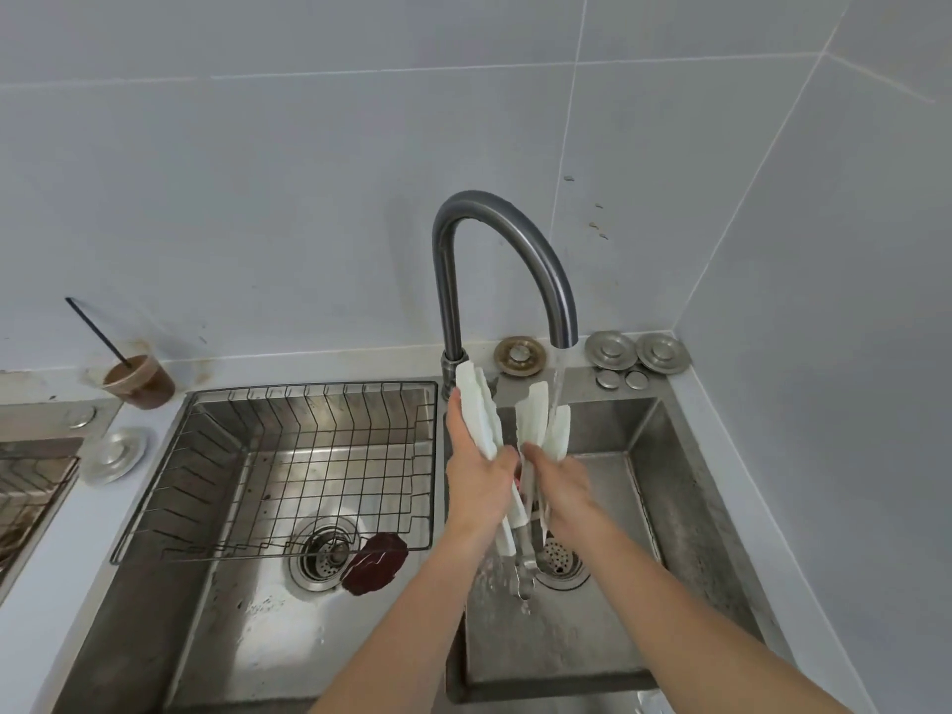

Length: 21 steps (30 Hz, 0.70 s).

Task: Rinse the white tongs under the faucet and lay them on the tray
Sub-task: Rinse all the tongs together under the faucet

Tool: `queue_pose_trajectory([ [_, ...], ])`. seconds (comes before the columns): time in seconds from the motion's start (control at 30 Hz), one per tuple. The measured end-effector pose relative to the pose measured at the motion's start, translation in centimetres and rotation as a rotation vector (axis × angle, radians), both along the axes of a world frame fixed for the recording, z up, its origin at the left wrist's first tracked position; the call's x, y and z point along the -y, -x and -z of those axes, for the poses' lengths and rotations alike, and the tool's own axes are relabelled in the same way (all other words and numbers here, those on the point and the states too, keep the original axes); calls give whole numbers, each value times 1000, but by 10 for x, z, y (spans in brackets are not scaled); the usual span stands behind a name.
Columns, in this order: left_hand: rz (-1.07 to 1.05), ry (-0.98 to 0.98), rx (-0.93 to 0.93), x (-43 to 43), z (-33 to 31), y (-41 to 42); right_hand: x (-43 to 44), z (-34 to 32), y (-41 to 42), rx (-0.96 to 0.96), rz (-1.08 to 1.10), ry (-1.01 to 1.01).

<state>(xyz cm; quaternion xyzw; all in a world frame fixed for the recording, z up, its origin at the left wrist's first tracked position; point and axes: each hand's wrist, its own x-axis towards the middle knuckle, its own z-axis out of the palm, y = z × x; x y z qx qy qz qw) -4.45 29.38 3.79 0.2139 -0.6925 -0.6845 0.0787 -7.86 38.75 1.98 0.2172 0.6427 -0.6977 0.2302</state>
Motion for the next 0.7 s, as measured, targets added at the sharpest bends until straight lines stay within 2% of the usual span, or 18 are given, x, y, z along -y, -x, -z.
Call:
queue_pose_trajectory([
  [0.13, 6, 53, -6, 4, -8, -7, 10, -2, 12, 58, 23, 122],
  [0.27, 18, 66, -40, 9, -10, -11, 13, -3, 24, 62, -10, 130],
  [0.33, 43, 90, -34, 8, -8, -15, 13, -7, 30, 79, 17, 74],
  [0.43, 92, 132, 4, 1, -5, -18, 12, 1, 39, 33, 70, -157],
  [0.5, 141, 173, 23, -6, -7, -17, 7, 5, 37, 39, 141, -220],
  [0.7, 233, 337, 82, -20, -22, -5, -21, 11, 27, 53, 258, 66],
])
